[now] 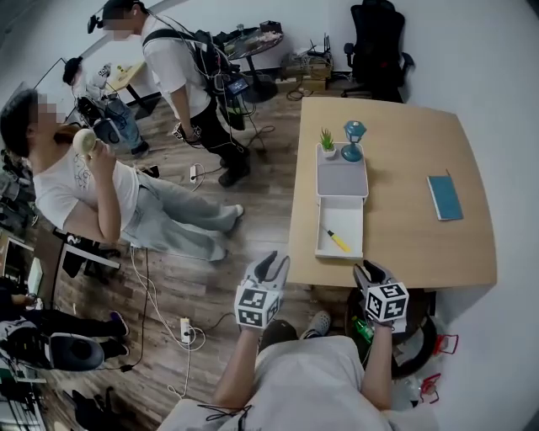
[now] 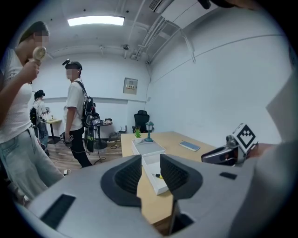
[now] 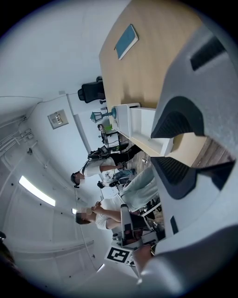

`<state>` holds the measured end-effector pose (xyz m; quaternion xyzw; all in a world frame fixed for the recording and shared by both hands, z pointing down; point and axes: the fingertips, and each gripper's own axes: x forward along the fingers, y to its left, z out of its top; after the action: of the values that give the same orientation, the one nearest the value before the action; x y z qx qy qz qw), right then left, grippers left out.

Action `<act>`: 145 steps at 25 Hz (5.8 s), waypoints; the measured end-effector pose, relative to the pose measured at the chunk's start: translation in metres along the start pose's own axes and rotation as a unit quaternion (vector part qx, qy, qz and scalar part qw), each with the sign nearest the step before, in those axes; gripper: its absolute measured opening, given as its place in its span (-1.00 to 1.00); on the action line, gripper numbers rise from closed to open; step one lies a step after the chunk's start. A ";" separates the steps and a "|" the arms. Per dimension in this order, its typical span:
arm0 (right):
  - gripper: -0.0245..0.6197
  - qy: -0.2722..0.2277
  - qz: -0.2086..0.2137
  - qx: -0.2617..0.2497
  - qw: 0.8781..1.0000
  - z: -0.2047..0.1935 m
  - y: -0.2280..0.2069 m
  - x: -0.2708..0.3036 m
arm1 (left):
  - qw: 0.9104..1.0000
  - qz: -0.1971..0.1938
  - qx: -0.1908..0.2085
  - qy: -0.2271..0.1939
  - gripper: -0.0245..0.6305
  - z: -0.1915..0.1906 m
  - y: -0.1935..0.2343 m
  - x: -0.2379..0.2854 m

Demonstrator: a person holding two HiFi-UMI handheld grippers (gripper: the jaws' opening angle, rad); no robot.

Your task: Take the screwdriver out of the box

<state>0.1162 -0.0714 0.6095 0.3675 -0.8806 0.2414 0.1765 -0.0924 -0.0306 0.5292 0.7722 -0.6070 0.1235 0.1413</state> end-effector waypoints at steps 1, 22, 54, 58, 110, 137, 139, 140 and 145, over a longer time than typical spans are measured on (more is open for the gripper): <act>-0.53 0.003 -0.001 -0.003 1.000 -0.001 -0.002 0.000 | 1.000 0.001 0.000 0.004 -0.57 -0.001 -0.001 0.001; -0.53 0.026 -0.032 -0.013 0.999 0.008 -0.035 0.033 | 0.996 -0.072 0.049 0.028 -0.57 0.009 -0.007 0.072; -0.47 0.223 -0.053 -0.061 0.971 0.000 -0.061 0.170 | 0.953 -0.278 0.048 0.106 -0.57 0.007 0.041 0.239; -0.47 0.237 -0.053 -0.062 0.968 -0.007 -0.057 0.179 | 0.943 -0.302 0.059 0.126 -0.57 0.000 0.043 0.249; -0.65 0.448 0.005 -0.262 0.855 -0.092 -0.055 0.215 | 0.982 -0.167 0.040 0.075 -0.58 0.006 0.084 0.175; -0.68 0.390 -0.052 -0.203 0.897 -0.078 -0.050 0.216 | 0.976 -0.212 0.002 0.046 -0.59 -0.011 0.056 0.140; -0.68 0.381 -0.056 -0.201 0.901 -0.074 -0.051 0.214 | 0.975 -0.218 -0.001 0.045 -0.59 -0.011 0.050 0.143; -0.68 0.376 -0.059 -0.199 0.903 -0.072 -0.052 0.212 | 0.974 -0.221 -0.001 0.046 -0.59 -0.012 0.046 0.144; -0.68 0.355 -0.067 -0.182 0.915 -0.067 -0.053 0.209 | 0.972 -0.230 0.000 0.054 -0.59 -0.021 0.039 0.148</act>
<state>0.0242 -0.1840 0.7819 0.2774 -0.7623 0.1791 0.5567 -0.0965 -0.1649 0.6052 0.8834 -0.4046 0.1291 0.1980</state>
